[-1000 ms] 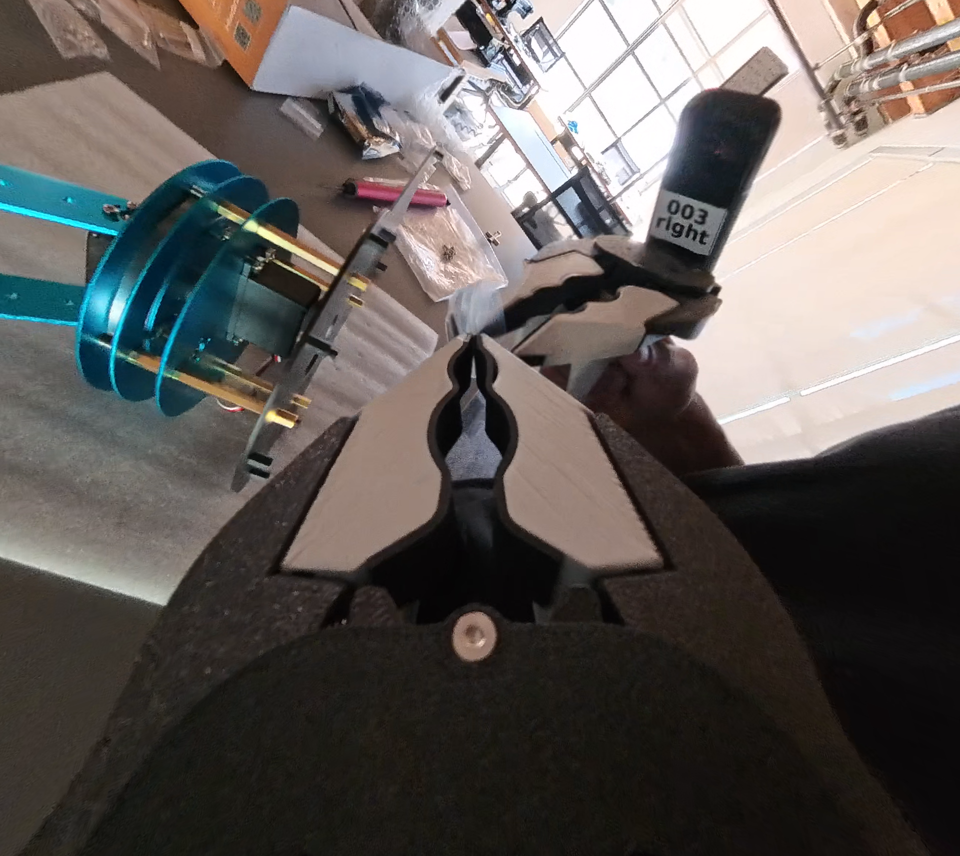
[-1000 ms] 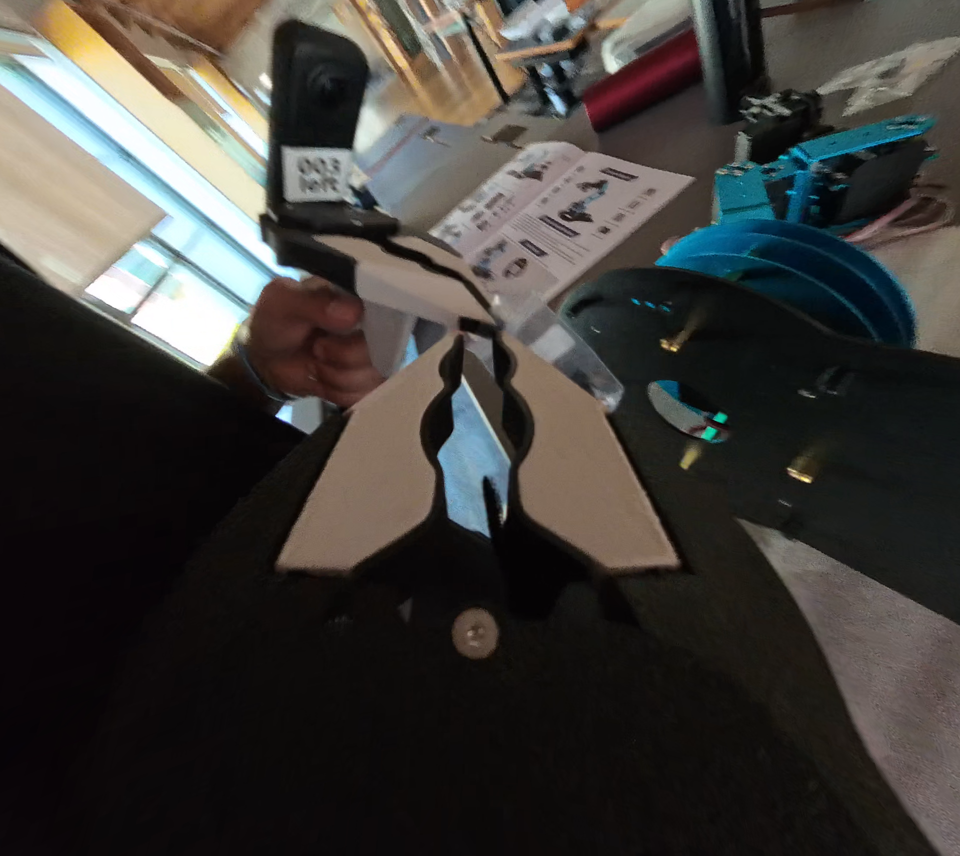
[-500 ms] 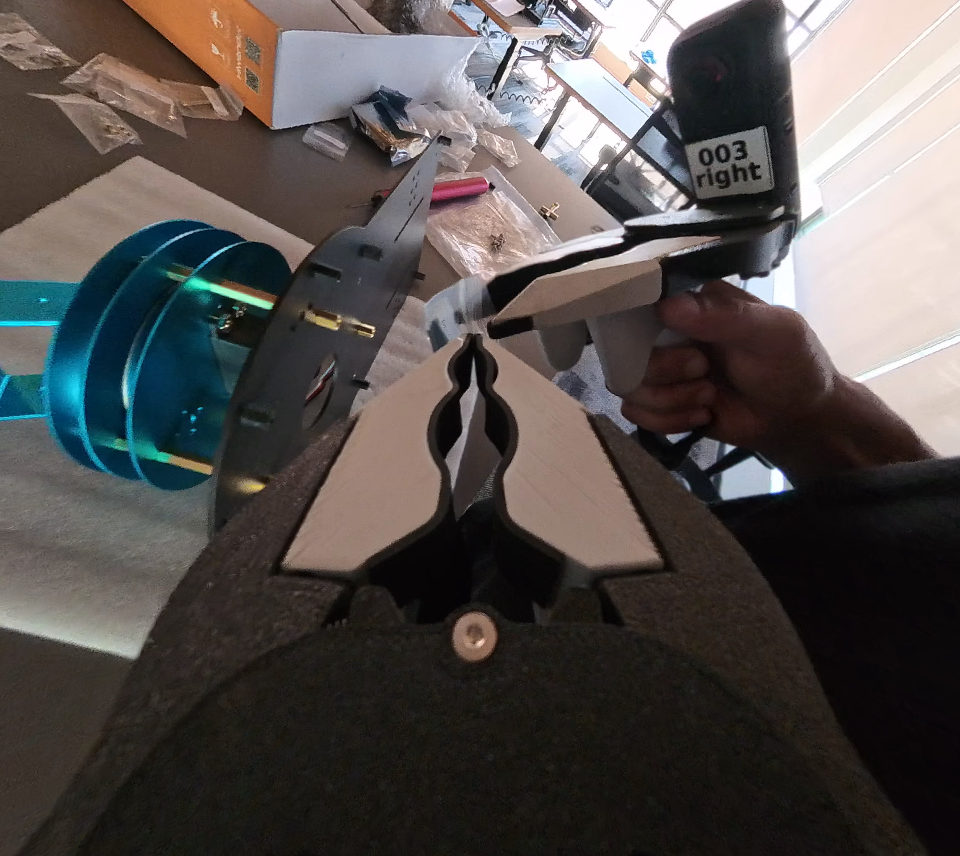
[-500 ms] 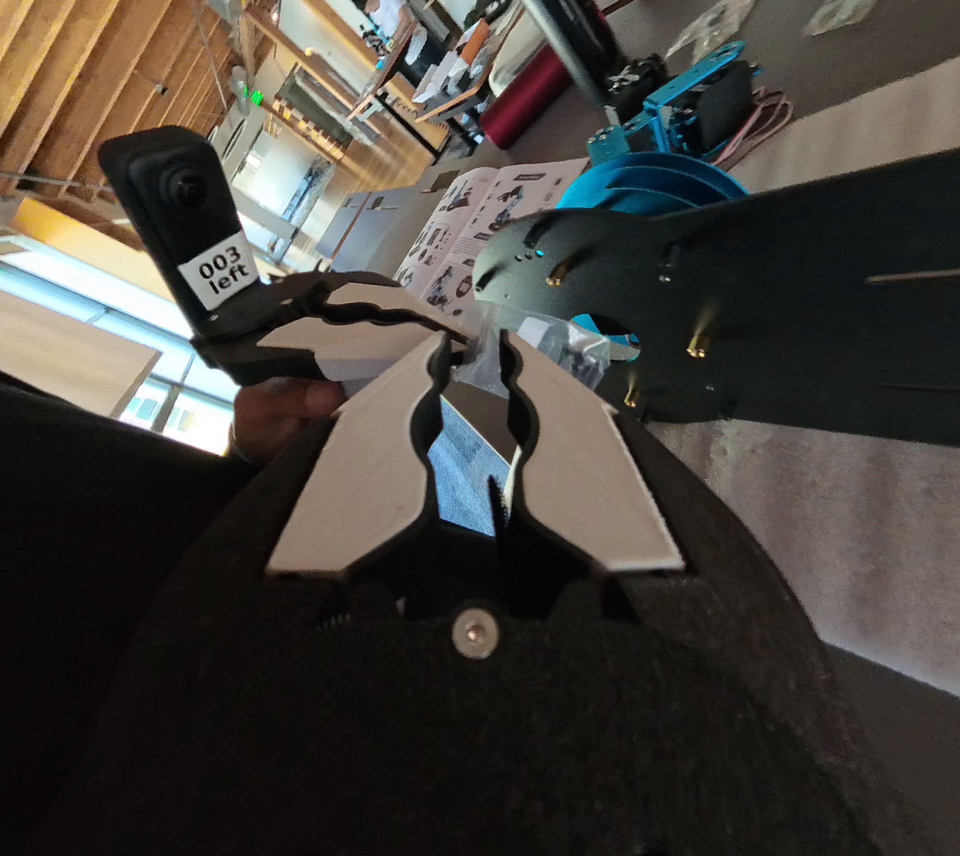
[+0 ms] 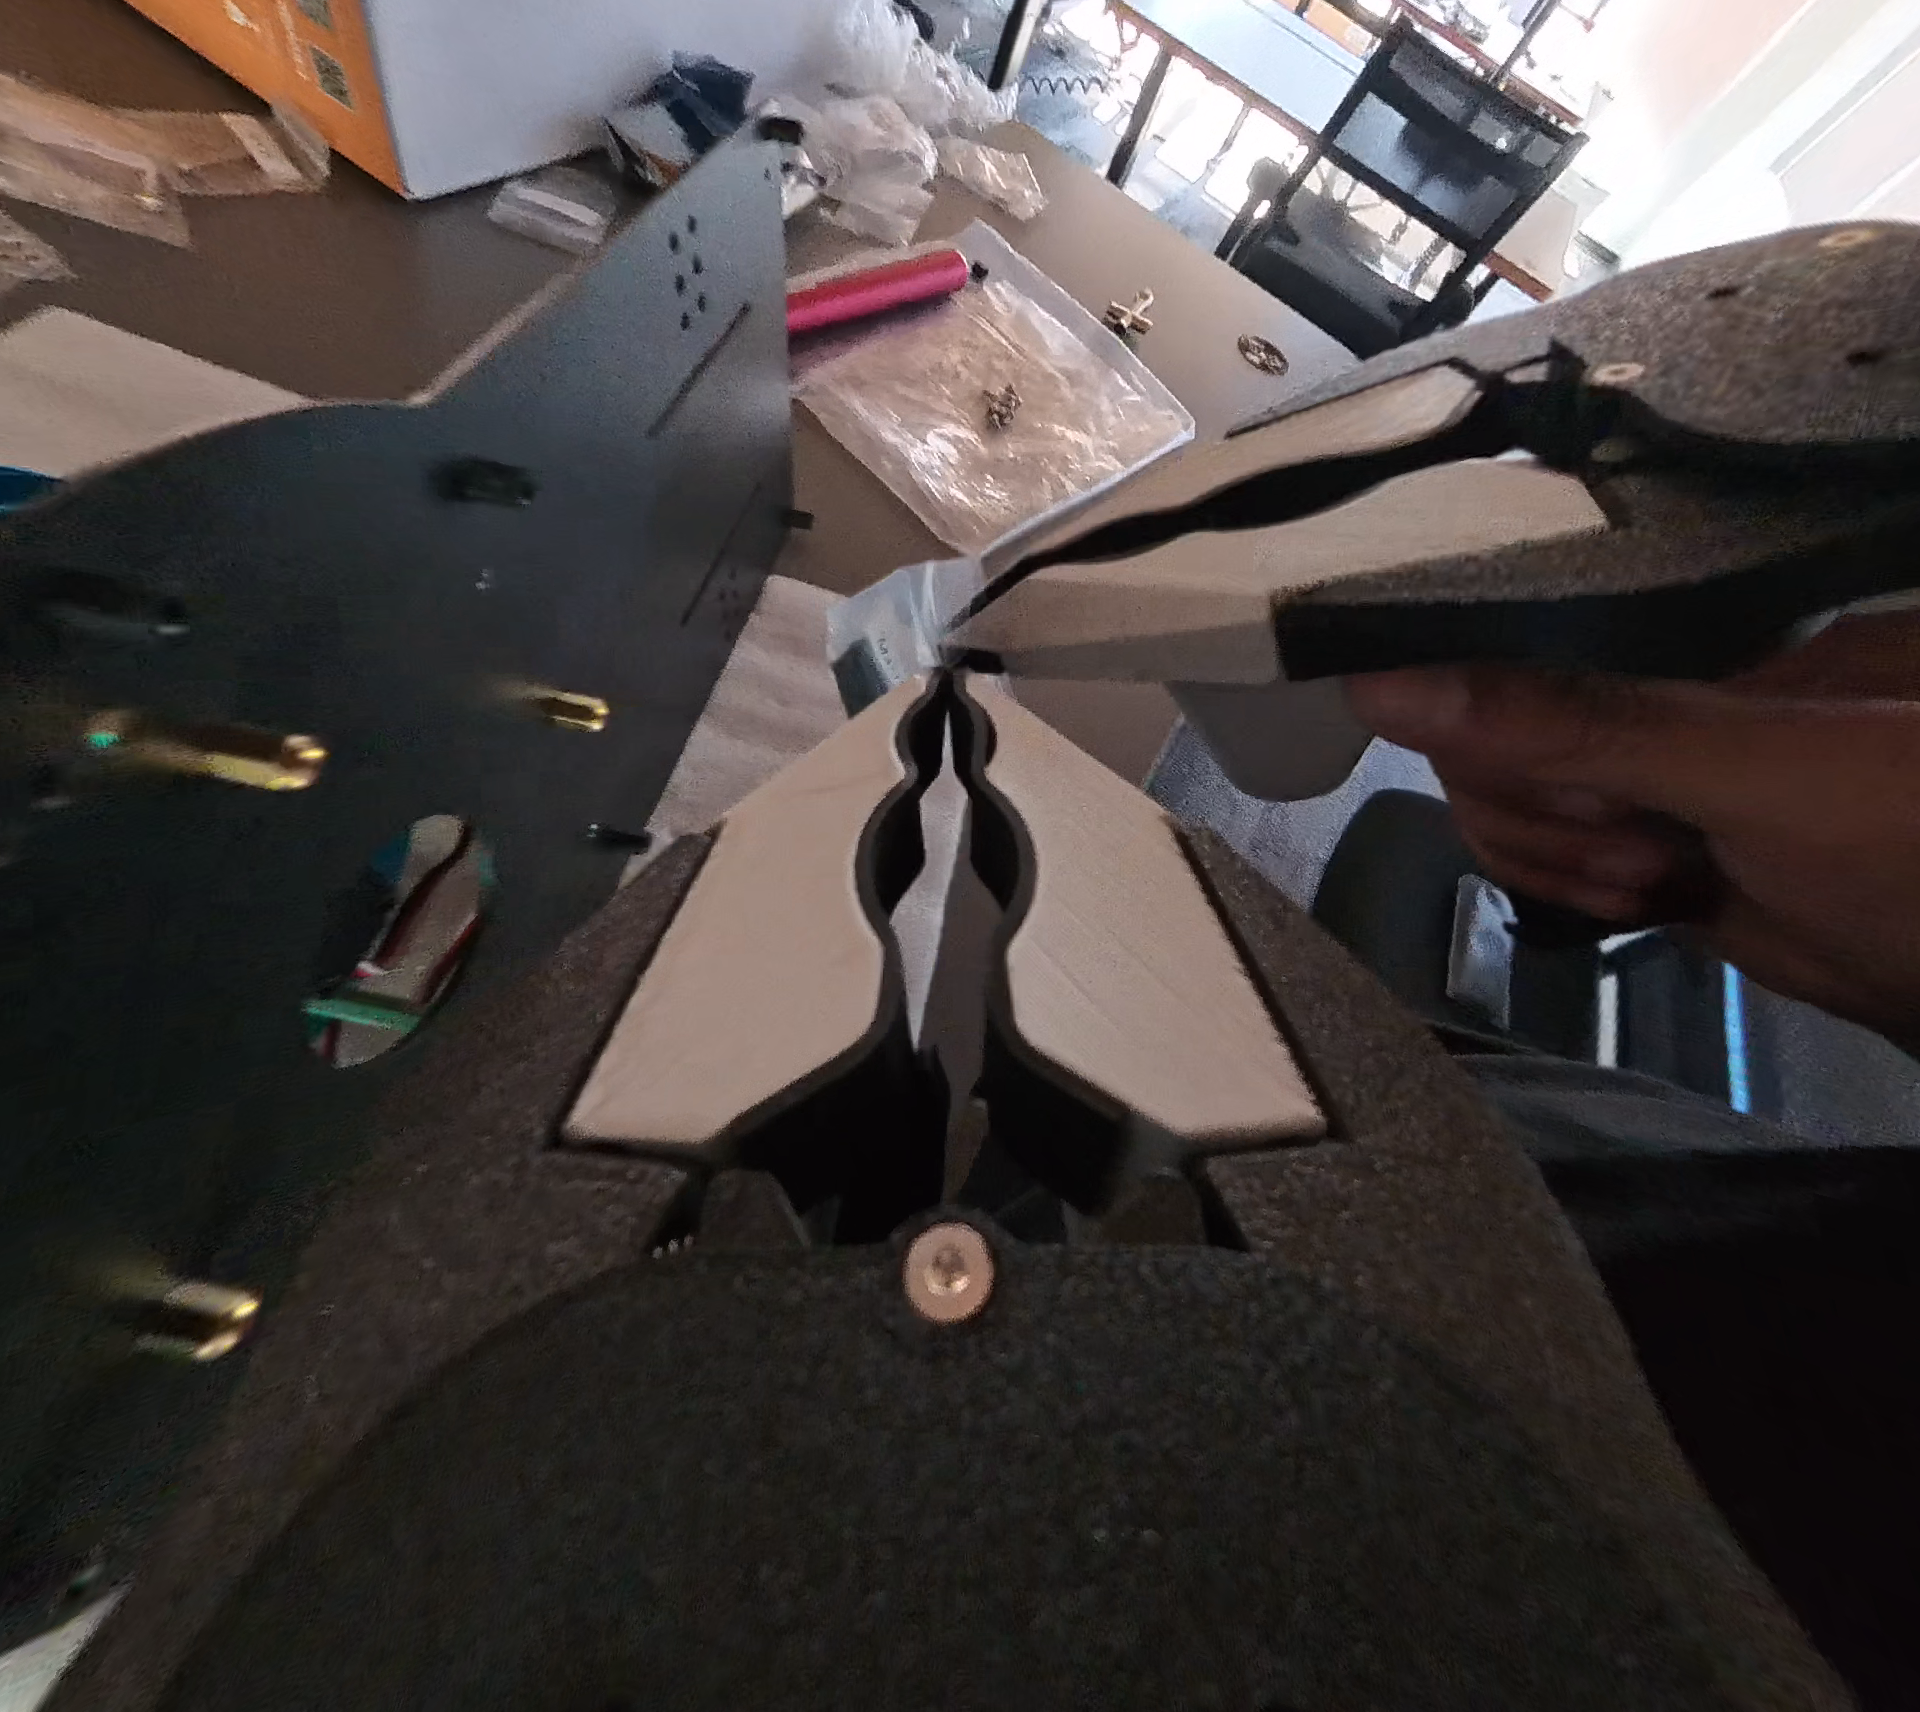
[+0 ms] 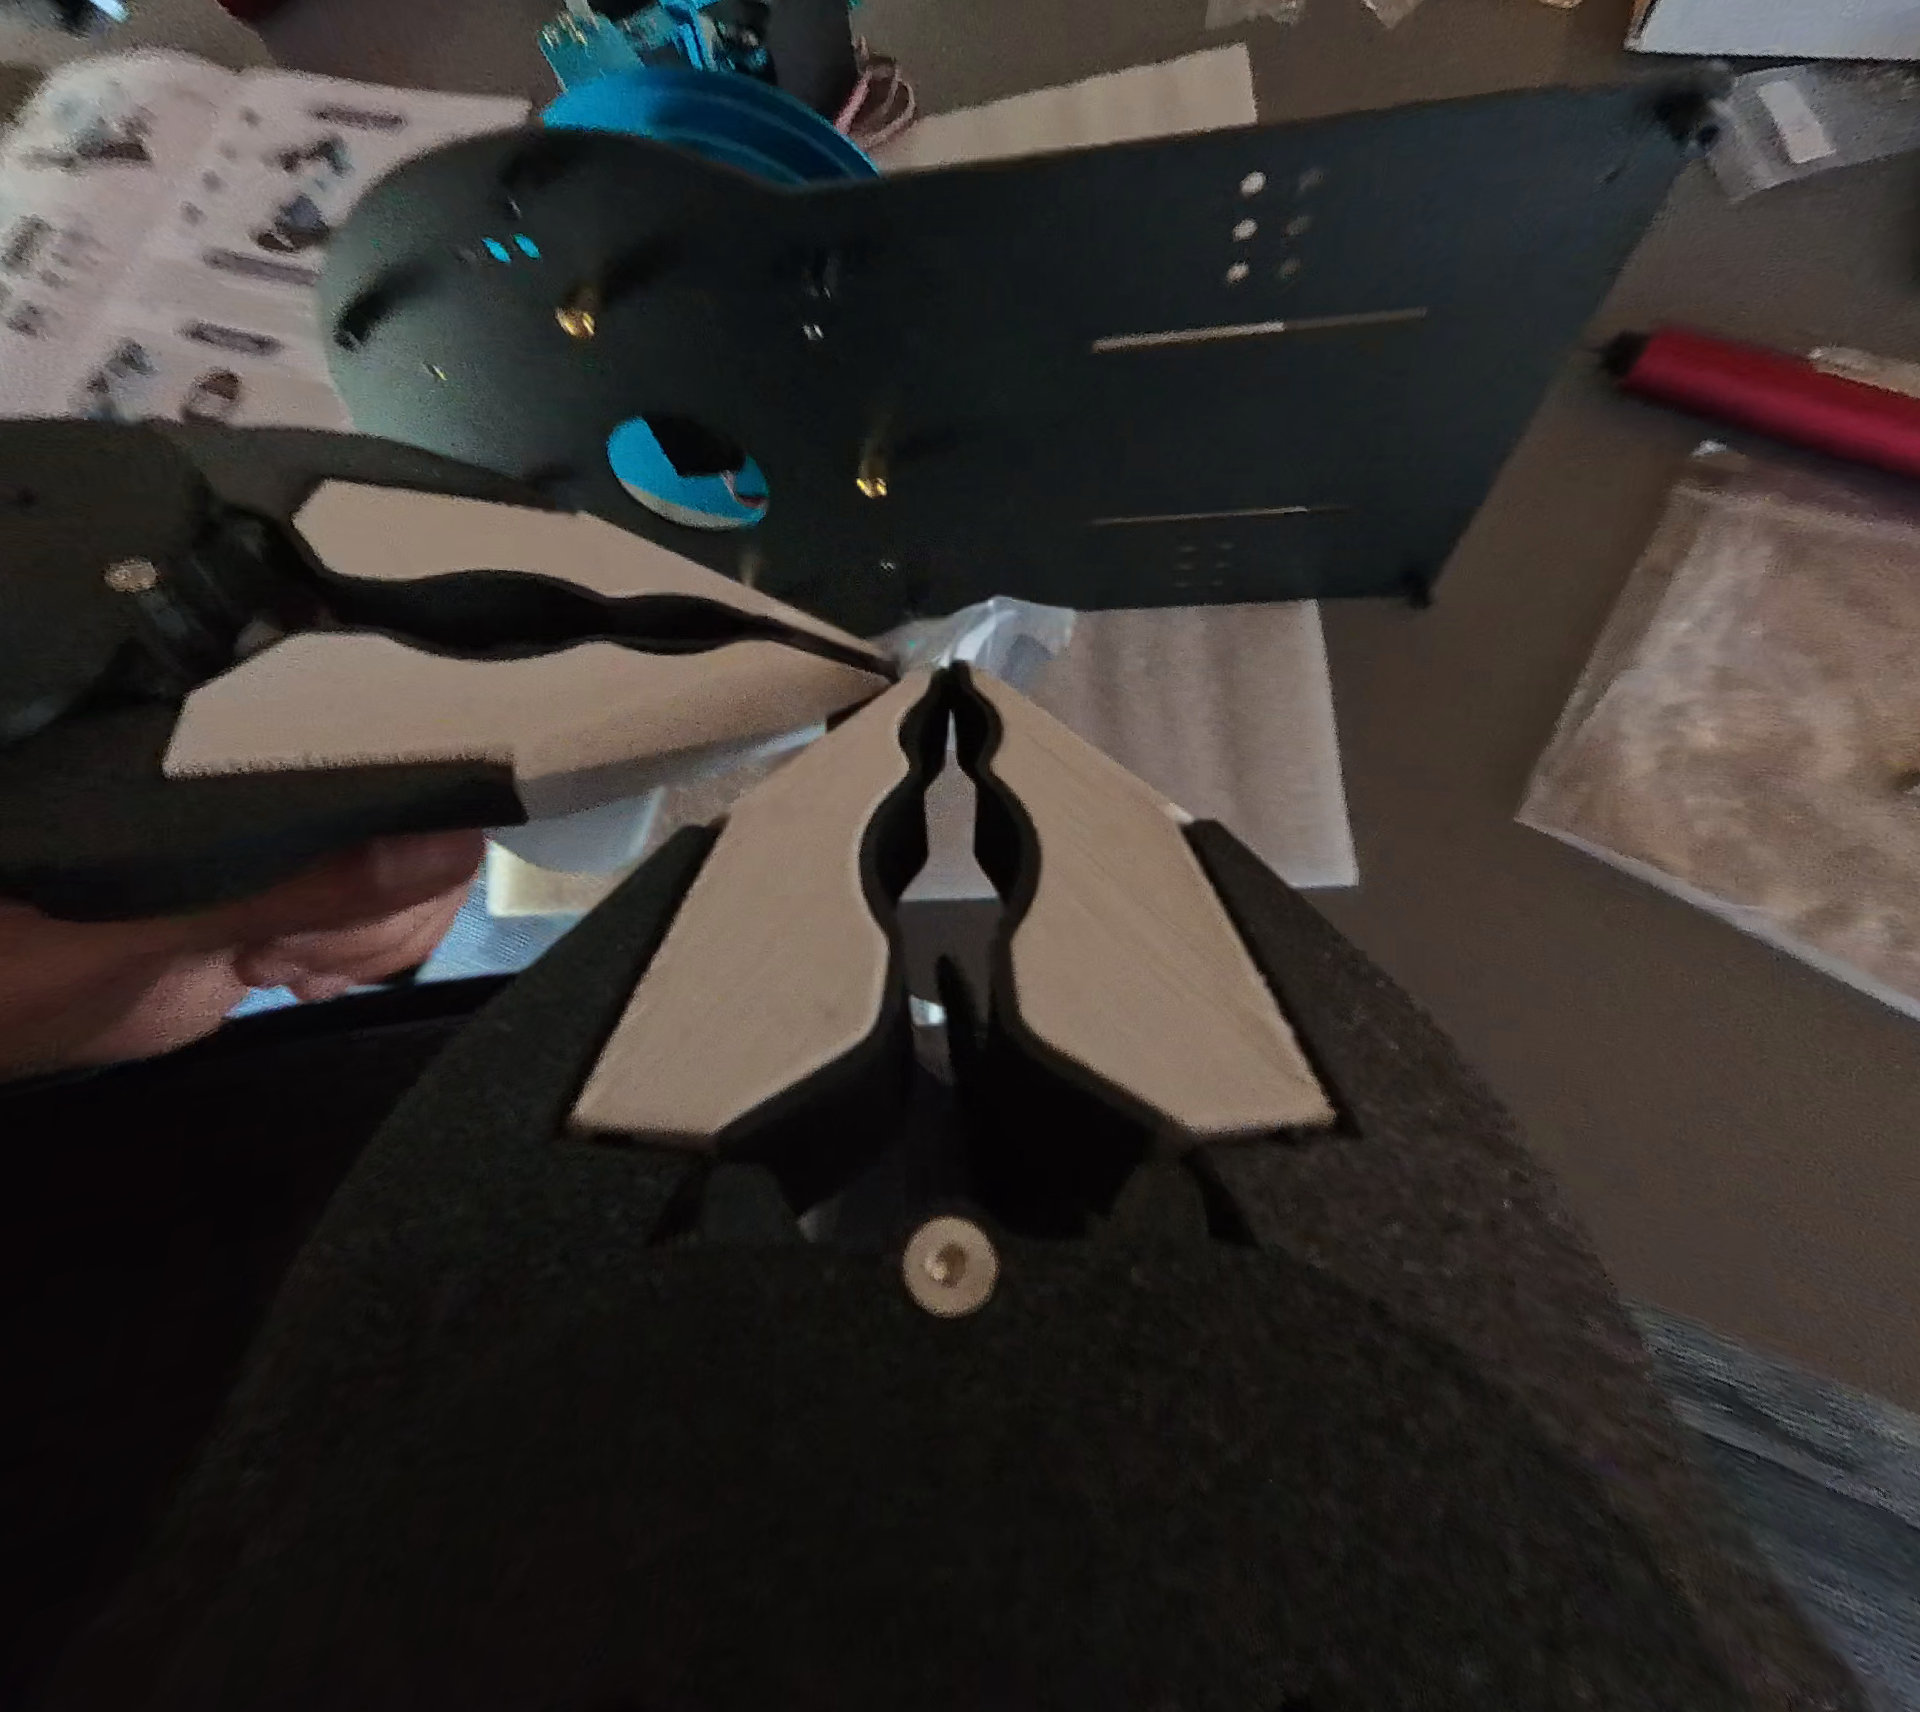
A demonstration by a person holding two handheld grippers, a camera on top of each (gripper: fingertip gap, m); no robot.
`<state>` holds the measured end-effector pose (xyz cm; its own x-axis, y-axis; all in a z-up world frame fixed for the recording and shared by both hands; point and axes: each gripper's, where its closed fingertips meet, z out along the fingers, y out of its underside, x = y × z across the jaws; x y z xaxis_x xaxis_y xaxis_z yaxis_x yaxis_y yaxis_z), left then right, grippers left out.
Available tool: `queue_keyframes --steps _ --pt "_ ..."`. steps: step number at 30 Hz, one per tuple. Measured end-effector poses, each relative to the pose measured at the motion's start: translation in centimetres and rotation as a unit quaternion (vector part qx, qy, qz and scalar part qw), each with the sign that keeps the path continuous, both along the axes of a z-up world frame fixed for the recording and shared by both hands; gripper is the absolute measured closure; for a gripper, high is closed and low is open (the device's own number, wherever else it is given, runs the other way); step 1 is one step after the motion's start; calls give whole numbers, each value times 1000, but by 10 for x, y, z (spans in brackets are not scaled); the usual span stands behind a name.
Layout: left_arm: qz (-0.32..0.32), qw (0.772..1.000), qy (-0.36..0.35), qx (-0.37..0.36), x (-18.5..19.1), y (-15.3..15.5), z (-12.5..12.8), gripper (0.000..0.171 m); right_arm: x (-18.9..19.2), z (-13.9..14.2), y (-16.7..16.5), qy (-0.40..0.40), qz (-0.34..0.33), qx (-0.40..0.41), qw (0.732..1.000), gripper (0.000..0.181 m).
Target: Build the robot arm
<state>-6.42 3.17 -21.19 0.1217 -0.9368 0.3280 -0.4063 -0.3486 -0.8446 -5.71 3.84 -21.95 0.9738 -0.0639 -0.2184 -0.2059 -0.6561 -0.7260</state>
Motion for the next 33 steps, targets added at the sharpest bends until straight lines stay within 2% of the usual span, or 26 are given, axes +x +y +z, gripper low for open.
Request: queue_keyframes --steps 5,8,11,14,16,18,20,22,23,25,27,29,31,33 --pt "0 1000 25 -17 -3 -1 -10 171 -4 -12 -16 -77 82 -18 993 181" --pt "5 999 46 11 -9 0 -18 171 -15 -19 -17 -56 107 -44 992 181" --pt "10 997 60 43 -16 5 -19 171 -22 -16 -11 -14 113 -34 993 181" --pt "-37 997 50 41 -20 -3 -11 171 -23 -6 -6 3 143 7 990 180" --pt "-64 997 33 39 -24 -7 -2 171 -29 4 -7 42 191 48 979 177" --pt "-79 996 34 37 -30 -8 2 171 -31 13 -14 110 237 85 961 157" --pt "-85 996 24 17 -35 -5 10 171 -22 26 -17 189 241 120 944 144" --pt "-90 995 8 -33 -40 -1 21 171 -10 47 -15 260 238 190 916 133" --pt "-82 994 -3 -65 -41 3 28 171 -4 51 -12 281 231 209 908 122" --pt "-65 988 -18 -139 -43 14 39 171 -5 55 -7 290 232 231 899 119" --pt "-46 978 -23 -201 -45 24 45 171 -17 60 -3 225 243 257 908 117" --pt "-38 970 -25 -240 -46 29 50 171 -34 63 3 93 259 283 919 118" --pt "-37 959 -31 -278 -46 30 57 171 -45 53 11 -32 262 255 930 116" --pt "-48 949 -31 -310 -45 27 62 171 -51 46 19 -117 263 233 929 114"
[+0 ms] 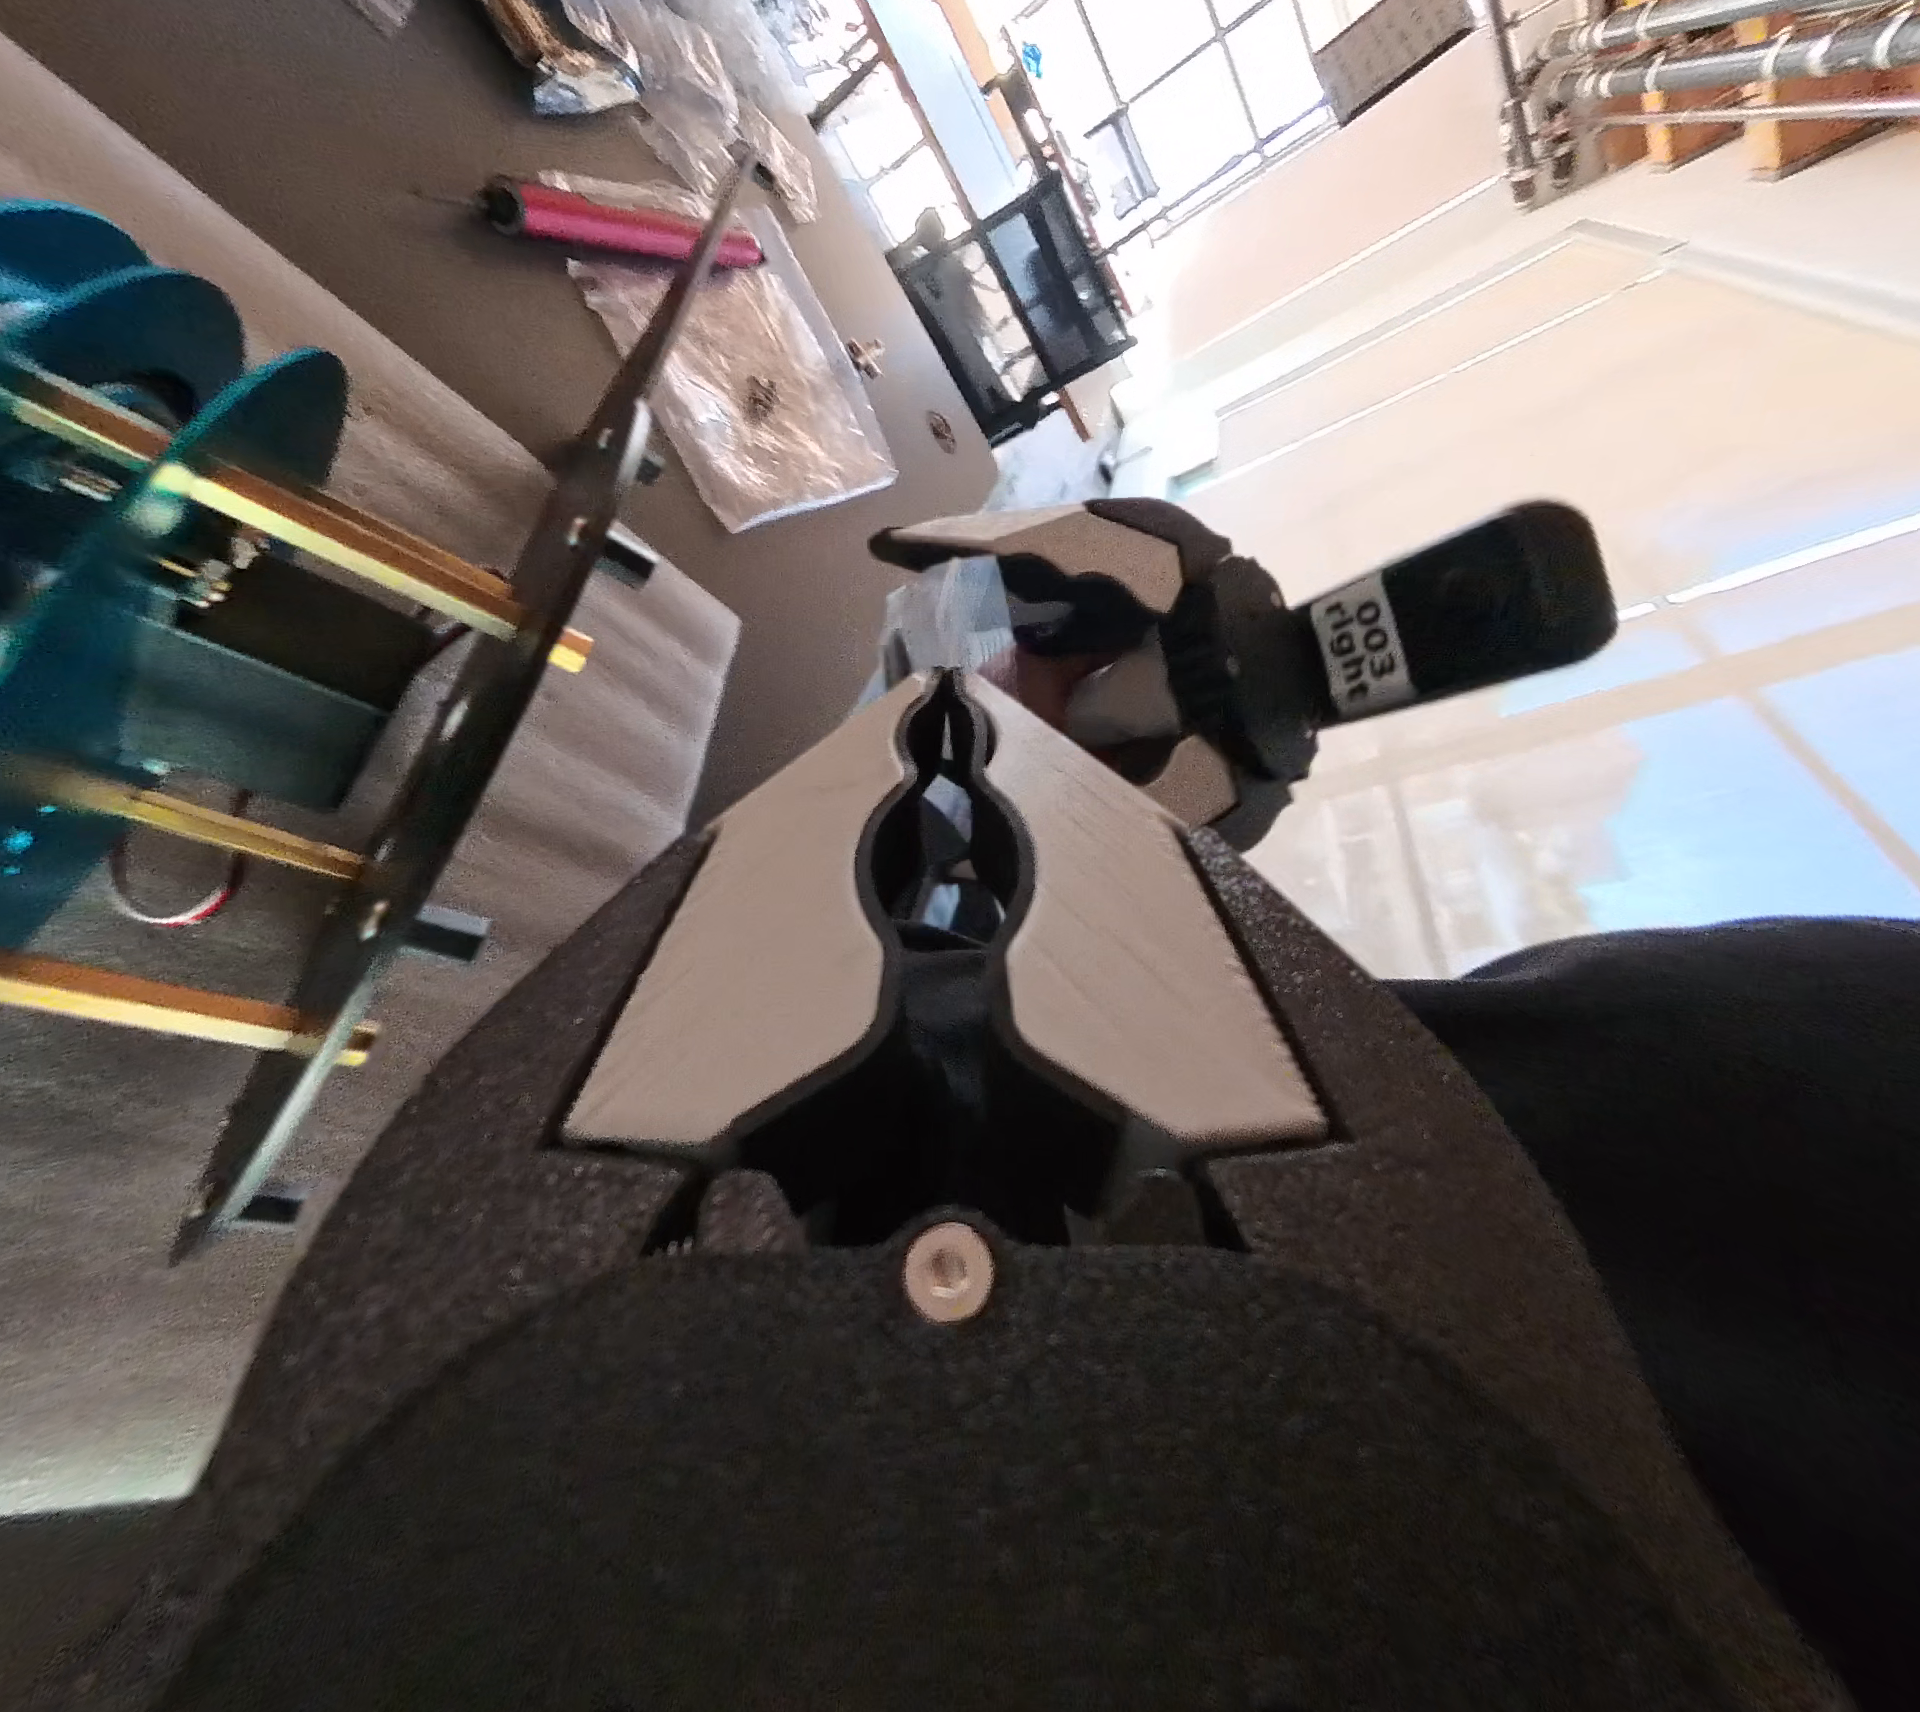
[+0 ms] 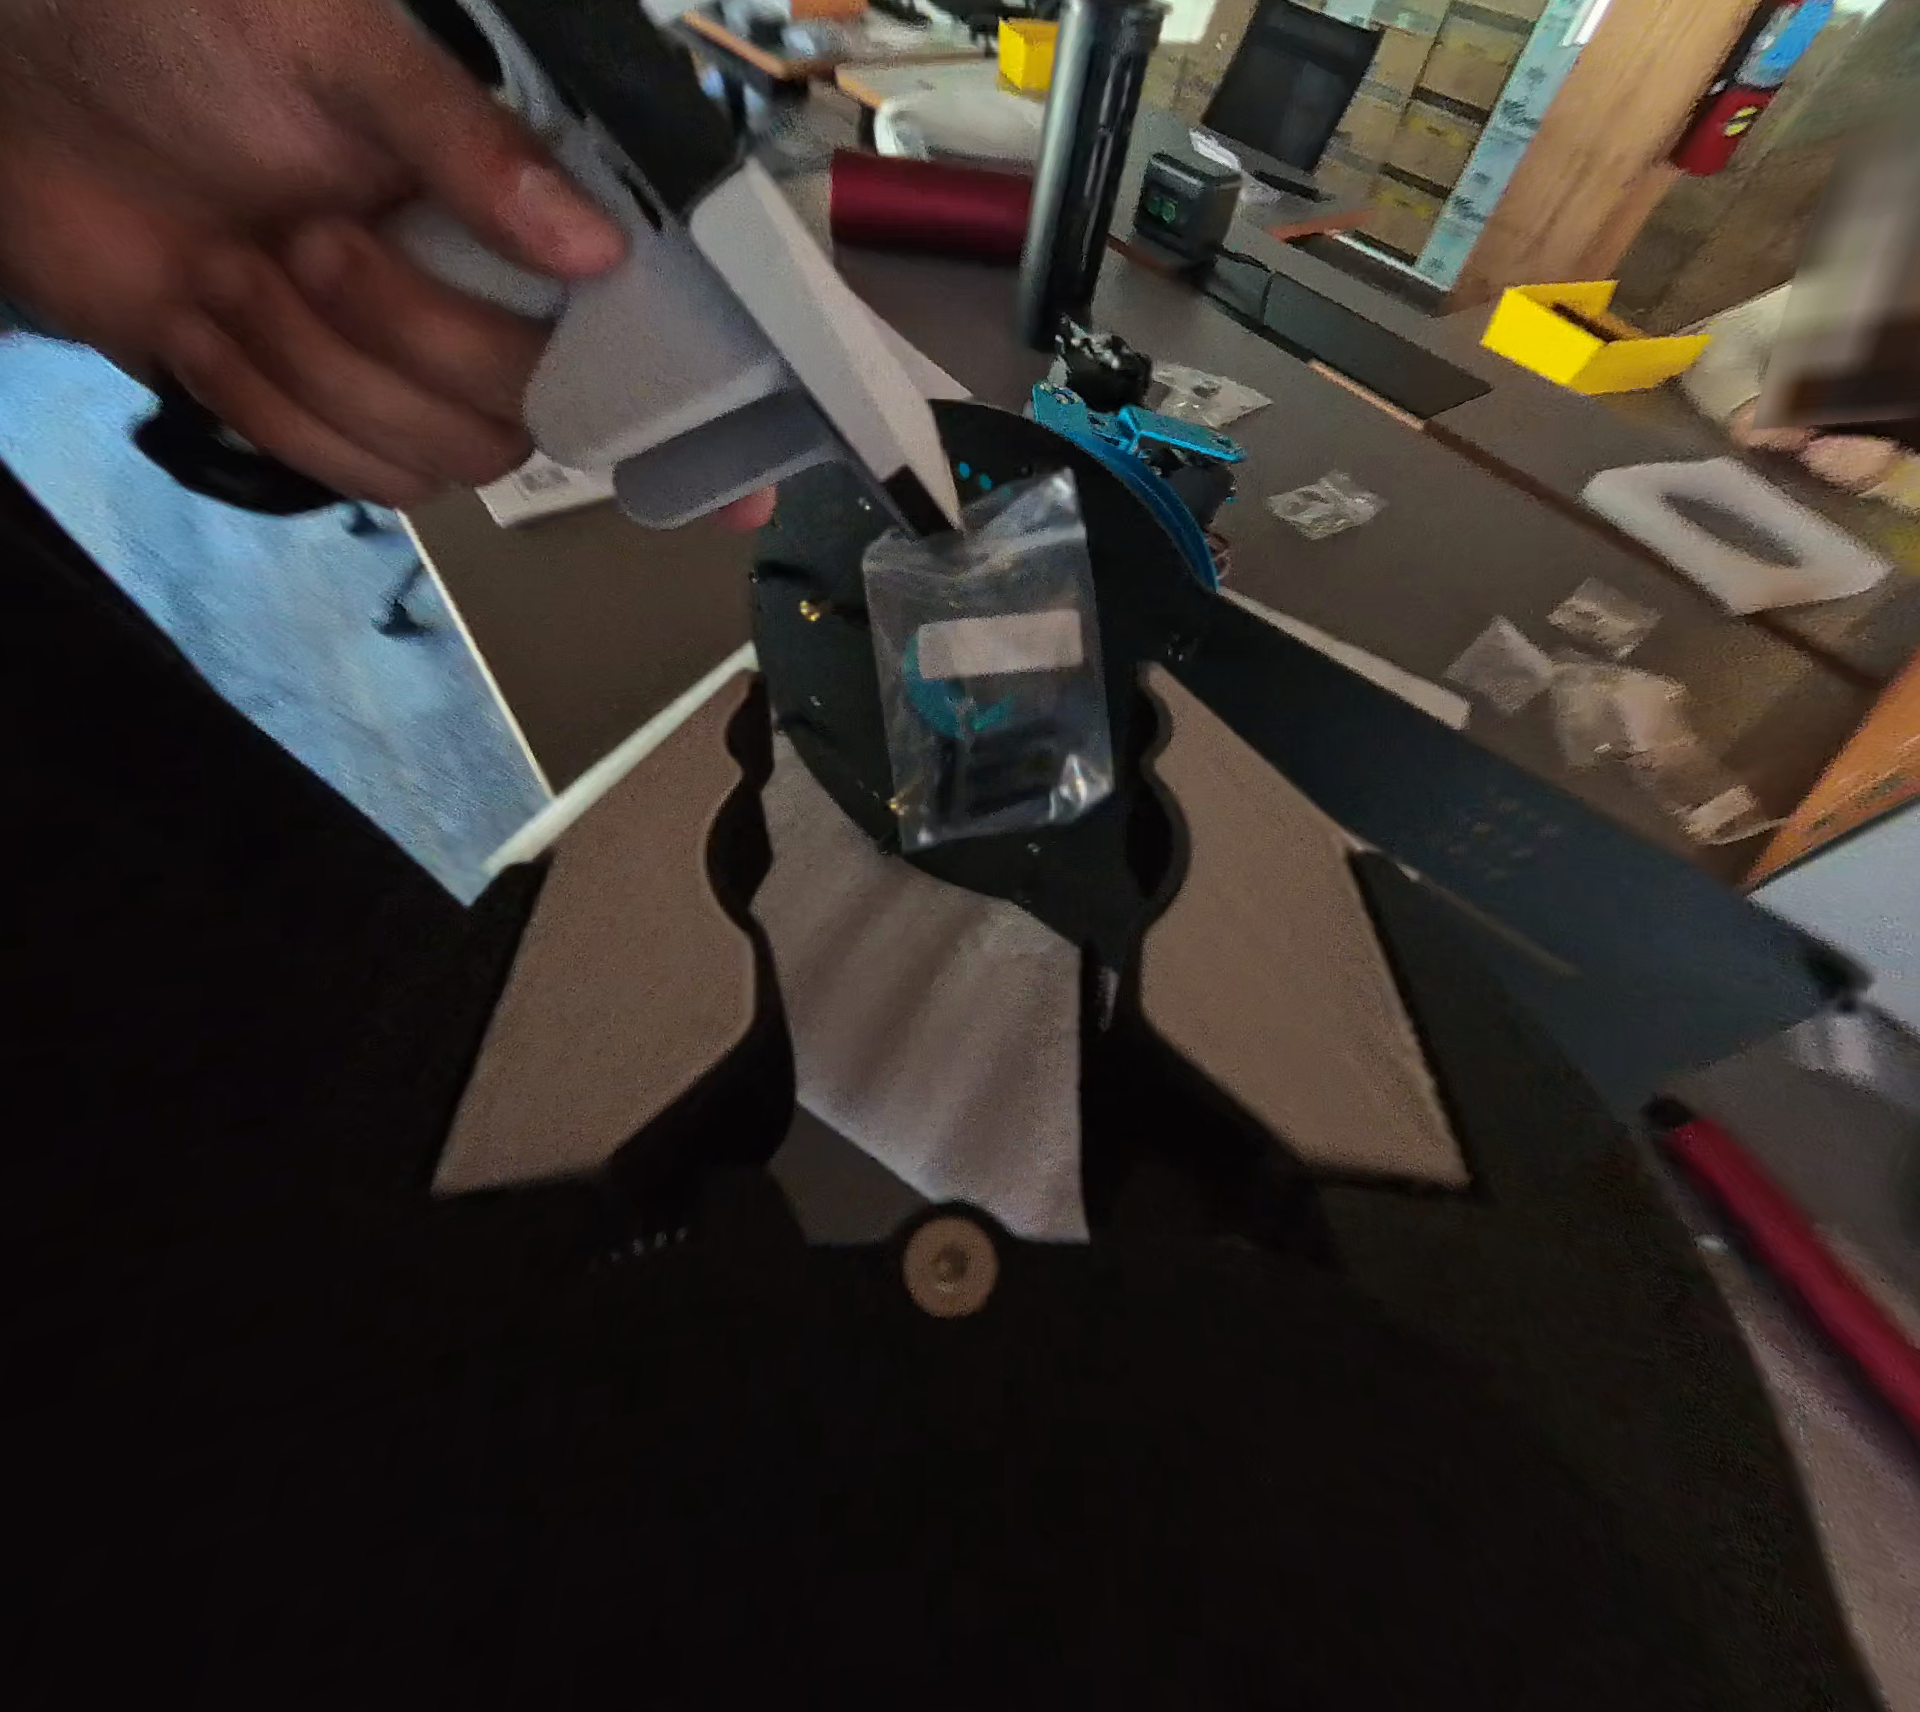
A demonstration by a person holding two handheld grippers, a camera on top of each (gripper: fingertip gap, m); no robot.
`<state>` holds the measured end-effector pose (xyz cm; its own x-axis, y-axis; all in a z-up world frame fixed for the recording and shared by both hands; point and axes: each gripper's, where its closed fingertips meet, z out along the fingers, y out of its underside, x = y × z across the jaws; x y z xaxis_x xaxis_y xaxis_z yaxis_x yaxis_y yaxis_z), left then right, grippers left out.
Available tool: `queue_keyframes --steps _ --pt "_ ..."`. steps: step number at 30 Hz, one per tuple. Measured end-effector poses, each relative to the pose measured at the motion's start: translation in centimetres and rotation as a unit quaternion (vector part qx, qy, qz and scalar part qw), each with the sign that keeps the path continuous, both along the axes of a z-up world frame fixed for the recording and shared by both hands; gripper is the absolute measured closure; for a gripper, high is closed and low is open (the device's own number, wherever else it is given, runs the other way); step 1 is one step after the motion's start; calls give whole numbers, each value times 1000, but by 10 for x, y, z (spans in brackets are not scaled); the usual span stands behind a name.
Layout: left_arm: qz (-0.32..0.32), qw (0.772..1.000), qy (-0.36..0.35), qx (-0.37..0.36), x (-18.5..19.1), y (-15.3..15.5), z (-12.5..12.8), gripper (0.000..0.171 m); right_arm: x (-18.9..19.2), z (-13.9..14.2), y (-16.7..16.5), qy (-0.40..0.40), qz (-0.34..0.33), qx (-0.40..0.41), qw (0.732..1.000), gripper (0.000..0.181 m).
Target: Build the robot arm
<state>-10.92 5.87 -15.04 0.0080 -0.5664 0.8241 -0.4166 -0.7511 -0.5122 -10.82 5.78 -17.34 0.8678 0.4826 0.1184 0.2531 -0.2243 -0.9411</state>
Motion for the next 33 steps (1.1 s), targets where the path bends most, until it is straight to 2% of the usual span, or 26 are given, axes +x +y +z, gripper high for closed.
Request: queue_keyframes --steps 3,6,8,13,14,16,18,21,23,26,28,33 --pt "-19 1000 14 -7 0 -5 -3 171 -7 7 6 -28 3 11 1000 116" --pt "-37 999 13 -29 -1 -9 -1 171 -5 6 7 -42 12 -3 999 139" --pt "-49 998 15 -24 -2 -10 -3 171 -3 9 5 -52 18 2 998 148" --pt "-69 996 -1 54 -2 -9 0 171 -5 12 4 -30 27 -1 999 150" --pt "-66 995 -1 76 -2 -7 -1 168 -5 12 4 -30 27 0 999 151" --pt "-46 992 -1 119 -2 2 0 151 -4 13 6 -26 21 3 999 150" --pt "-28 987 -19 155 -4 10 8 146 -2 13 7 -20 17 2 1000 150" --pt "-5 971 -66 232 -10 20 29 140 0 12 10 -22 12 -2 1000 150" --pt "-36 946 -101 305 -15 8 41 141 0 10 11 -34 9 -8 999 150" --pt "-90 903 -76 413 -16 -7 32 142 -3 8 11 -53 13 -13 998 150" --pt "-116 889 -55 439 -14 -13 23 148 -6 7 11 -69 17 -16 997 150" --pt "-151 881 -26 448 -13 -18 8 151 -10 2 11 -142 15 -21 990 150"
